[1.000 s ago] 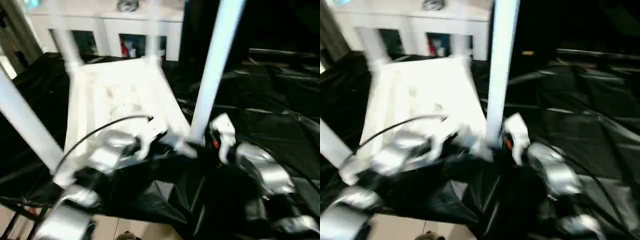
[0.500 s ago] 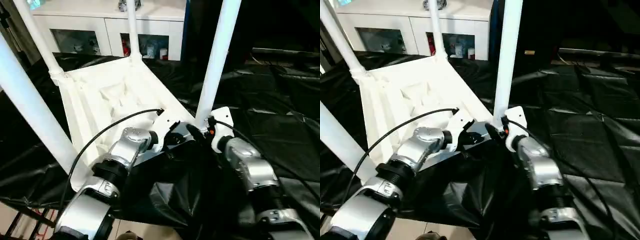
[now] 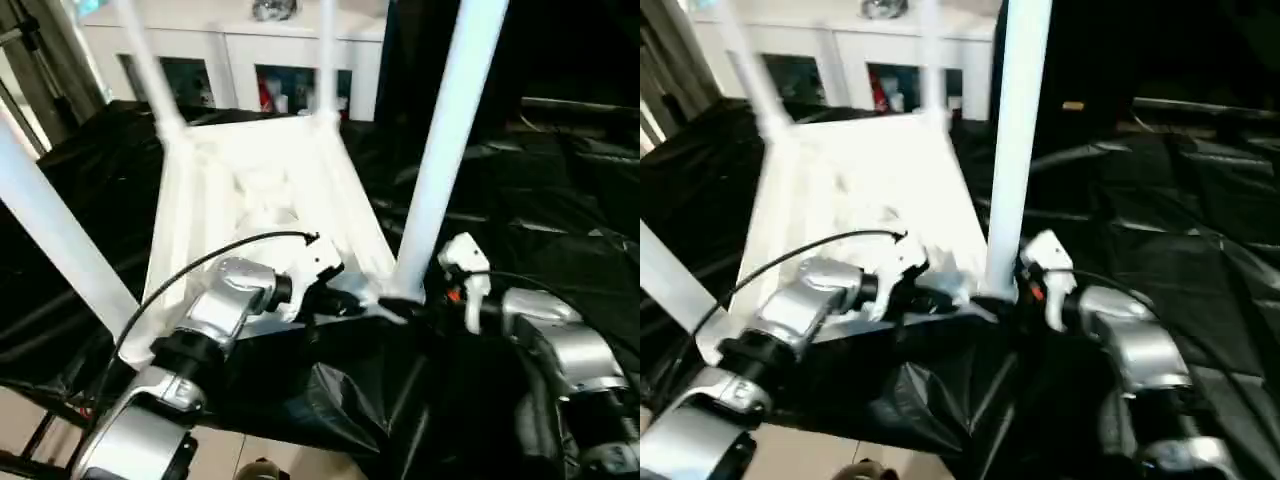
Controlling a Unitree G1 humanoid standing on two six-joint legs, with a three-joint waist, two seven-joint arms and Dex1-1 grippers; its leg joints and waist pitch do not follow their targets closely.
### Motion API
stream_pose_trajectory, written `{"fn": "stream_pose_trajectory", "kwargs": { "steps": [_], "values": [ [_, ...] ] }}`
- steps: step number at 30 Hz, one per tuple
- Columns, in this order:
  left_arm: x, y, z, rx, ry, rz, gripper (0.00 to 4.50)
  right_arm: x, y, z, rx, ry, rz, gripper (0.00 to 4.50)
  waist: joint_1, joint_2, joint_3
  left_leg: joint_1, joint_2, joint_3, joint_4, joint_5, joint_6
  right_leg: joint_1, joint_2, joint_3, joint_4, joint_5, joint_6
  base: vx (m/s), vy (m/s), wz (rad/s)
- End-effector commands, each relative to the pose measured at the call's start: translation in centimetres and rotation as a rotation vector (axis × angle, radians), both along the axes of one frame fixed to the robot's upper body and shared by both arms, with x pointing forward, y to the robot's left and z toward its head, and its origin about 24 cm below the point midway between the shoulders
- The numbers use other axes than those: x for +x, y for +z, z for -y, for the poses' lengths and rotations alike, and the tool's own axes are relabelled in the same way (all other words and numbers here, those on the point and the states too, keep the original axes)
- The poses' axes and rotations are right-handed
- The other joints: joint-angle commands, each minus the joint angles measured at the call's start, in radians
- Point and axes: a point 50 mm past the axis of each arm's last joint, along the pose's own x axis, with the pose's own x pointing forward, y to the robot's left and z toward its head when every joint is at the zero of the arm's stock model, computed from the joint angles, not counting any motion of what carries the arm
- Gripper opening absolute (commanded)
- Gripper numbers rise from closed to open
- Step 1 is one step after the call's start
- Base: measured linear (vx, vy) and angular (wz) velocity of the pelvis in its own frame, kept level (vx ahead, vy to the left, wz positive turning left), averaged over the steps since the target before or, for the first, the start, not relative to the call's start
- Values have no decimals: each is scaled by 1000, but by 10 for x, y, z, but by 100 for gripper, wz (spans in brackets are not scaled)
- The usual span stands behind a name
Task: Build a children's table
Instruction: Rotate leg to tighten
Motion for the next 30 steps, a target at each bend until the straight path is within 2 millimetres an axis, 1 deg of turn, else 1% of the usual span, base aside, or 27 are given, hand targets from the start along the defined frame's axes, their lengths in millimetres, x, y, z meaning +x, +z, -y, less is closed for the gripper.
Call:
{"fn": "stream_pose_trajectory", "kwargs": {
  "steps": [1, 2, 4, 6, 8, 10, 11, 12, 15, 17, 19, 22, 23, 25, 27, 28, 29, 30],
  "values": [
    [-2, 21, 14, -97, -106, 68, 0, -7, -4, -10, -8, 85, -37, 384, -1, -18, -58, 17, 58, -15, -69, -185, 73, 44, -75, 37, -71, -158, -221, 0, 0, 0],
    [-3, 21, 10, -93, -123, 57, 0, -8, -4, -10, -11, 100, -38, 384, -1, -19, -58, 17, 59, -17, -70, -183, 70, 44, -76, 37, -70, -156, -222, 0, 0, 0],
    [-4, 21, 8, -93, -131, 51, 0, -9, -3, -10, -8, 107, -39, 384, -2, -18, -59, 17, 58, -16, -69, -180, 70, 43, -75, 37, -69, -150, -225, 0, 0, 0],
    [-7, 21, 3, -92, -153, 35, 0, -11, -2, -11, 7, 120, -46, 384, -2, -20, -60, 16, 59, -17, -69, -173, 71, 44, -76, 36, -66, -138, -230, 0, 0, 0],
    [-10, 21, -1, -86, -171, 25, 0, -12, -2, -13, 16, 140, -55, 350, -2, -20, -60, 16, 60, -16, -68, -164, 76, 43, -74, 36, -65, -123, -232, 0, 0, 0],
    [-12, 20, -4, -82, -186, 16, 0, -15, -2, -14, 16, 164, -63, 345, -1, -20, -60, 16, 60, -16, -68, -162, 78, 42, -74, 36, -63, -120, -235, 0, 0, 0],
    [-12, 20, -5, -82, -189, 14, 0, -15, -3, -15, 16, 167, -66, 315, -1, -21, -60, 16, 60, -15, -67, -161, 79, 42, -74, 36, -63, -117, -238, 0, 0, 0],
    [-13, 20, -5, -82, -188, 14, 0, -15, -3, -15, 17, 167, -71, 315, 1, -19, -59, 17, 59, -14, -67, -168, 77, 40, -73, 36, -65, -129, -237, 0, 0, 0],
    [-13, 20, -6, -84, -183, 12, 0, -16, -4, -16, 20, 169, -78, 297, 5, -21, -58, 18, 60, -15, -68, -177, 67, 40, -74, 37, -66, -150, -232, 0, 0, 0],
    [-13, 20, -6, -84, -182, 12, 0, -17, -5, -16, 20, 173, -84, 274, 7, -21, -59, 18, 60, -15, -68, -176, 63, 41, -75, 38, -66, -153, -229, 0, 0, 0],
    [-15, 20, -5, -86, -182, 11, 0, -19, -7, -16, 22, 179, -94, 273, 8, -22, -59, 18, 59, -15, -67, -169, 63, 41, -75, 38, -64, -139, -228, 0, 0, 0],
    [-15, 19, -5, -86, -184, 9, 0, -21, -8, -18, 23, 183, -101, 270, 10, -22, -61, 16, 59, -15, -65, -146, 72, 42, -74, 37, -61, -107, -230, 0, 0, 0],
    [-15, 18, -4, -91, -171, 12, 0, -22, -10, -19, 24, 174, -102, 269, 11, -19, -61, 17, 59, -15, -64, -148, 73, 41, -74, 37, -61, -108, -232, 0, 0, 0],
    [-12, 17, 0, -100, -133, 21, 0, -21, -15, -22, 22, 126, -92, 269, 9, -20, -60, 17, 58, -15, -66, -161, 68, 40, -73, 37, -64, -124, -231, 0, 0, 0],
    [-10, 18, 3, -119, -99, 24, 0, -18, -17, -24, 13, 74, -82, 268, 7, -21, -56, 18, 57, -16, -70, -193, 51, 40, -76, 38, -70, -181, -221, 0, 0, 0],
    [-6, 19, 8, -142, -51, 27, 0, -13, -21, -25, 0, -5, -75, 268, 6, -22, -55, 17, 57, -16, -72, -199, 45, 40, -76, 38, -71, -196, -217, 0, 0, 0],
    [1, 20, 15, -161, 26, 47, 0, -4, -28, -27, -19, -133, -75, 268, -1, -22, -51, 19, 55, -16, -75, -223, 32, 36, -75, 39, -77, -238, -210, 0, 0, 0],
    [7, 20, 22, -161, 93, 69, 0, 3, -35, -28, -29, -260, -87, 267, -10, -23, -48, 21, 51, -17, -79, -255, 11, 35, -77, 39, -84, -303, -196, 0, 0, 0]
  ]
}}
